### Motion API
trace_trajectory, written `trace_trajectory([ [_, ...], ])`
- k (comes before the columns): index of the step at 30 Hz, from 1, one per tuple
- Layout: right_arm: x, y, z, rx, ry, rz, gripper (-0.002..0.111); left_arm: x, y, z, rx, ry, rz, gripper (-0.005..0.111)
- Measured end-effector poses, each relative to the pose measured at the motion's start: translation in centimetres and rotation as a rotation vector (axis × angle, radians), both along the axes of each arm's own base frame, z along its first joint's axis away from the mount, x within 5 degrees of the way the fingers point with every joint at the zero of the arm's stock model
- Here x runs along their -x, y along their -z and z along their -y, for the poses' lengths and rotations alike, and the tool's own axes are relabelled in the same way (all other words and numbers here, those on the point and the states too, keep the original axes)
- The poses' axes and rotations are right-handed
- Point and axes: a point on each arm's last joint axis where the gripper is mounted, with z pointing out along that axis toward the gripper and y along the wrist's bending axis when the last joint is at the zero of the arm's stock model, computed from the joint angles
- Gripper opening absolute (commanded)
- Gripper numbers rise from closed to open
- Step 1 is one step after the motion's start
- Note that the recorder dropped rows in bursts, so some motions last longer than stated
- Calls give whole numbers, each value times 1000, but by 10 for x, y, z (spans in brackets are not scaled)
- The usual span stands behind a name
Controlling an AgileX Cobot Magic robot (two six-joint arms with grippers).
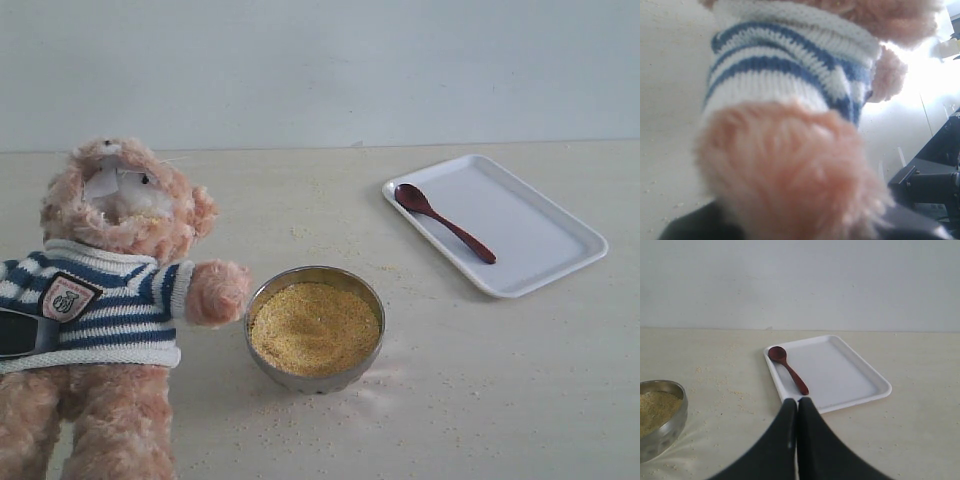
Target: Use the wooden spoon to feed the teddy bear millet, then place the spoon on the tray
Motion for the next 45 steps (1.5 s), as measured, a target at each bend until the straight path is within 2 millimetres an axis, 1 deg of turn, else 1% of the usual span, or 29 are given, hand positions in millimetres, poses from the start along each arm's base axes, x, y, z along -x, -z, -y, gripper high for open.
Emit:
trace_trajectory([
  [28, 0, 0, 0, 0, 0, 0, 0, 0, 0, 0, 8, -9, -9, 5],
  [39, 0, 0, 0, 2, 0, 0, 0, -2, -2, 1, 33, -29, 2, 5],
  [45, 0, 0, 0, 2, 0, 0, 0, -2, -2, 1, 20, -8, 31, 5],
])
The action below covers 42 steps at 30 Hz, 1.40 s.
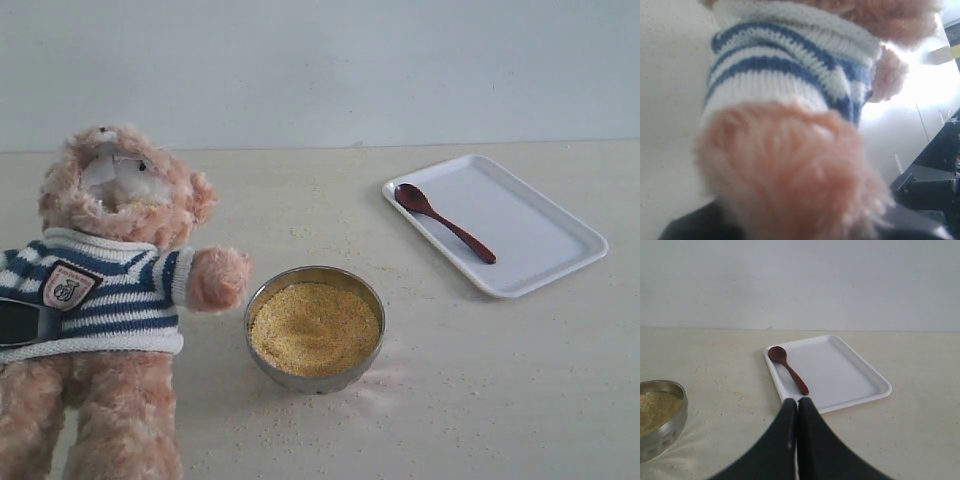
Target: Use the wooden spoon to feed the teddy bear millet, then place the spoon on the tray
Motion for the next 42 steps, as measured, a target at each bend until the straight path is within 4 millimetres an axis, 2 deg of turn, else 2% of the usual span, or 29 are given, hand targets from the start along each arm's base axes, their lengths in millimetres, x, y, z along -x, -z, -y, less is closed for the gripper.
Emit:
trace_trajectory([
  [5, 0, 0, 0, 0, 0, 0, 0, 5, 2, -1, -56, 26, -19, 5],
  [10, 0, 0, 0, 0, 0, 0, 0, 20, -9, -12, -321, -173, 21, 5],
  [13, 0, 0, 0, 0, 0, 0, 0, 30, -20, -10, -358, -216, 86, 5],
  [16, 0, 0, 0, 0, 0, 0, 0, 32, -21, -9, -352, -205, 81, 5],
  [27, 0, 0, 0, 0, 0, 0, 0, 13, -5, -7, -241, -70, 41, 5],
  [42, 0, 0, 0, 0, 0, 0, 0, -15, 38, -21, -203, -89, -114, 5],
])
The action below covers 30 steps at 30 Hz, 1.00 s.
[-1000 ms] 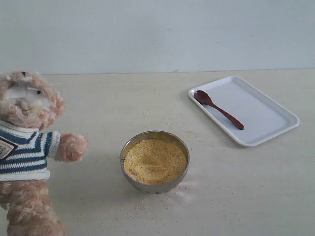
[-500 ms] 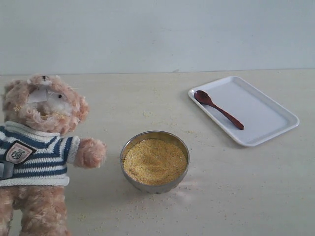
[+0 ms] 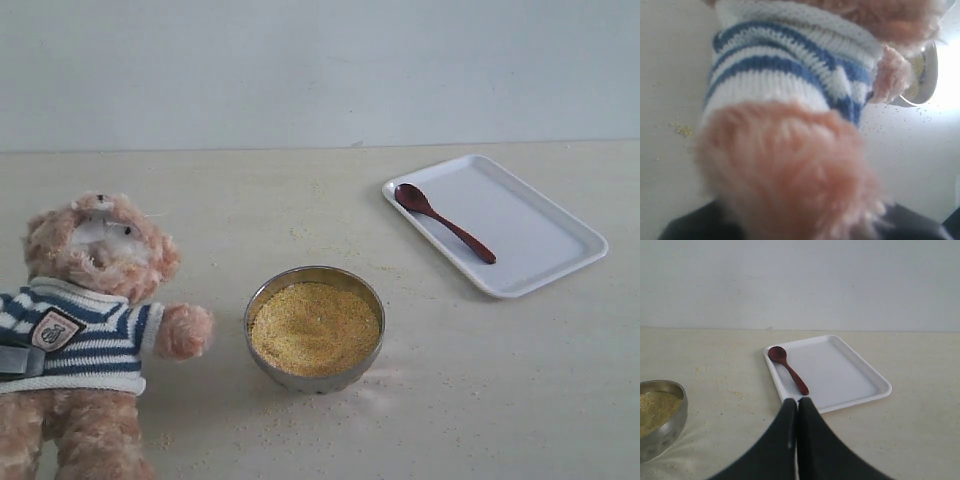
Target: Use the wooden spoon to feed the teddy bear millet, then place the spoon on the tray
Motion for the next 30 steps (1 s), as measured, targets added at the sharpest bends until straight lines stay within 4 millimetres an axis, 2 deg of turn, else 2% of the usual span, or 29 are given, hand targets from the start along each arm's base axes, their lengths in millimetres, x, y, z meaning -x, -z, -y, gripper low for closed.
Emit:
trace_trajectory([
  [16, 0, 0, 0, 0, 0, 0, 0, -23, 19, -5, 65, -70, 63, 5],
  [30, 0, 0, 0, 0, 0, 0, 0, -30, 49, -8, 97, -71, -20, 5],
])
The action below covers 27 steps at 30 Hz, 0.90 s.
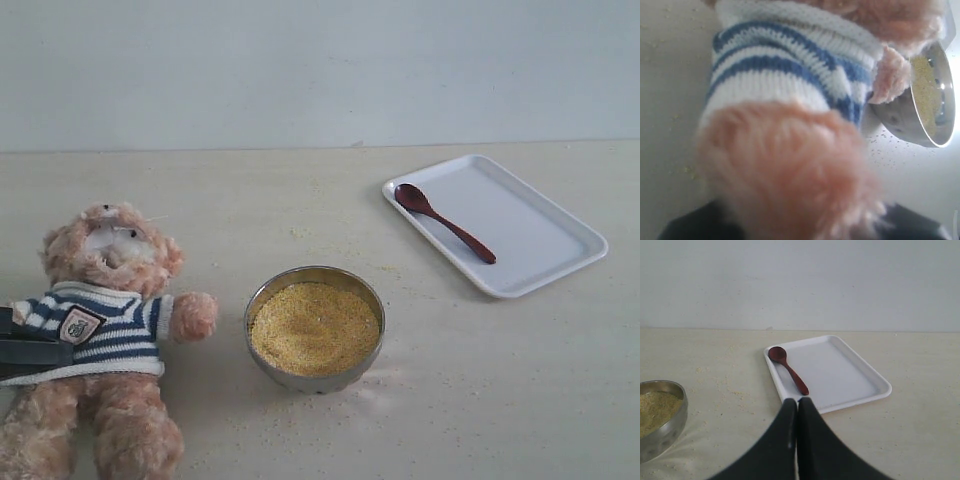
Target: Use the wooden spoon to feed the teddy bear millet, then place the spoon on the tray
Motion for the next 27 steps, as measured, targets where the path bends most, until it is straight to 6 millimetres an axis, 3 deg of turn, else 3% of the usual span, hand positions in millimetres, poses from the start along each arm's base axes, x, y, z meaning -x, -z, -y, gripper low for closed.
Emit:
trace_trajectory([
  [7, 0, 0, 0, 0, 0, 0, 0, -4, 11, -1, 28, -23, -25, 8],
  [10, 0, 0, 0, 0, 0, 0, 0, -4, 13, -1, 33, -31, -31, 25],
  [13, 0, 0, 0, 0, 0, 0, 0, -5, 13, -1, 34, -37, -30, 51],
  [16, 0, 0, 0, 0, 0, 0, 0, -6, 13, -2, 36, -52, -28, 64],
  [27, 0, 0, 0, 0, 0, 0, 0, -6, 1, 3, 95, -40, 20, 65],
])
